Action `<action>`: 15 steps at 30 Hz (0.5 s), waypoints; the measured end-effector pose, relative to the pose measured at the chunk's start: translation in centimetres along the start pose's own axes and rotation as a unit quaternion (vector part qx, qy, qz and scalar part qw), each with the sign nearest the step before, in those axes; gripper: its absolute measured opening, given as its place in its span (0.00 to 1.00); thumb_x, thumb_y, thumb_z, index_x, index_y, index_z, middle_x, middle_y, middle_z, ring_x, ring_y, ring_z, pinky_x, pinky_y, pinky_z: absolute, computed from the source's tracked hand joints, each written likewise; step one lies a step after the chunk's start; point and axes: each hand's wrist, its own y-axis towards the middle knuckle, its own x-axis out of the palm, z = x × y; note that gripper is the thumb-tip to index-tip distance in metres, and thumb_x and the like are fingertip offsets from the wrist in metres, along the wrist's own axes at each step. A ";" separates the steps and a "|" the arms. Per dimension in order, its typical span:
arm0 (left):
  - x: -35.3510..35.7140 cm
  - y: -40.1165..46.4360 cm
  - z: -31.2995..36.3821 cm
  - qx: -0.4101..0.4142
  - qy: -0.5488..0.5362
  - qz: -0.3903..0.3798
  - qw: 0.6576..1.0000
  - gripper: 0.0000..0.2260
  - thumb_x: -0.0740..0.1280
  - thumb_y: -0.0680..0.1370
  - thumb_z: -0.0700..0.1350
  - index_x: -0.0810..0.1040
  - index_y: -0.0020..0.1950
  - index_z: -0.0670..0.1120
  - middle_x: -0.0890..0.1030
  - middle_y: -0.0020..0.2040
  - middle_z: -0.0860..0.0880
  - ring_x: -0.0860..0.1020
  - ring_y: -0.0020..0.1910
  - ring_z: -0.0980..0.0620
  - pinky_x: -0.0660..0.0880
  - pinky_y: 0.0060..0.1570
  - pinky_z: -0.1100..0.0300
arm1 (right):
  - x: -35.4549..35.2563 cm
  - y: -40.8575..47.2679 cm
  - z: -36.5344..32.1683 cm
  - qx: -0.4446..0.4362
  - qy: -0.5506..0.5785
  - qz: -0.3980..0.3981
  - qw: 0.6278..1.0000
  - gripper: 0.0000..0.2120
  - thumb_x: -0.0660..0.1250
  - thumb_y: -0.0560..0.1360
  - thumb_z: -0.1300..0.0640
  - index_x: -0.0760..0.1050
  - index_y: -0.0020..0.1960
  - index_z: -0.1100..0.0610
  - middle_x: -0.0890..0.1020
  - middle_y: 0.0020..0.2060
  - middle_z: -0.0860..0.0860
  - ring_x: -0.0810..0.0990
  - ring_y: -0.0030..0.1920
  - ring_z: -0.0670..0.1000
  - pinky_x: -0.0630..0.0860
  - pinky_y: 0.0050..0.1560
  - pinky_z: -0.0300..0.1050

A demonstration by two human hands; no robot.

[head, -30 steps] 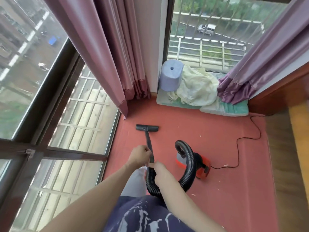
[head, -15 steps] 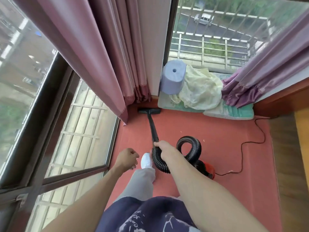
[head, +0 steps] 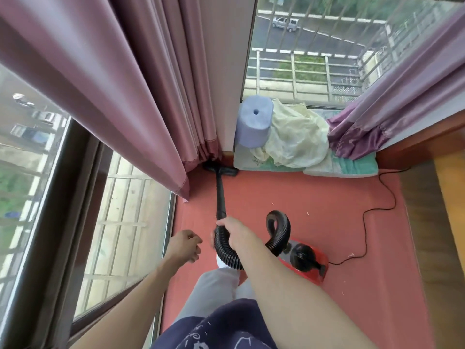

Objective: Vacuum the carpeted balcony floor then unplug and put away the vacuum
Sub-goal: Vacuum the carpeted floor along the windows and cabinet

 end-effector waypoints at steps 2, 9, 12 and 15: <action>0.0 -0.1 -0.4 0.006 0.019 -0.012 1.000 0.07 0.61 0.76 0.35 0.78 0.45 0.37 0.79 0.31 0.41 0.74 0.25 0.46 0.74 0.30 0.56 | -1.3 -3.5 2.8 0.038 0.059 0.003 0.998 0.07 0.67 0.74 0.61 0.72 0.41 0.64 0.76 0.33 0.59 0.74 0.31 0.56 0.75 0.39 0.50; 2.5 -2.0 -0.5 0.065 0.137 -0.080 0.985 0.08 0.59 0.76 0.35 0.78 0.45 0.38 0.80 0.32 0.42 0.76 0.27 0.46 0.76 0.32 0.54 | -6.4 -8.4 12.6 0.028 0.070 0.062 0.995 0.08 0.62 0.79 0.59 0.73 0.45 0.64 0.77 0.25 0.56 0.74 0.22 0.52 0.72 0.25 0.39; 4.8 -4.2 -1.1 0.104 0.183 -0.117 0.971 0.08 0.59 0.76 0.35 0.78 0.45 0.38 0.80 0.32 0.43 0.77 0.27 0.46 0.77 0.32 0.55 | -6.2 -9.5 17.6 0.024 0.115 0.069 0.991 0.11 0.62 0.78 0.62 0.74 0.38 0.65 0.75 0.24 0.56 0.73 0.22 0.53 0.72 0.25 0.41; 6.8 -7.5 -2.7 0.138 0.220 -0.162 0.952 0.08 0.60 0.75 0.36 0.79 0.45 0.37 0.80 0.31 0.44 0.77 0.27 0.47 0.77 0.30 0.58 | -5.5 -10.8 23.8 0.020 0.179 0.066 0.982 0.13 0.61 0.78 0.62 0.73 0.35 0.65 0.74 0.21 0.56 0.71 0.19 0.52 0.69 0.22 0.38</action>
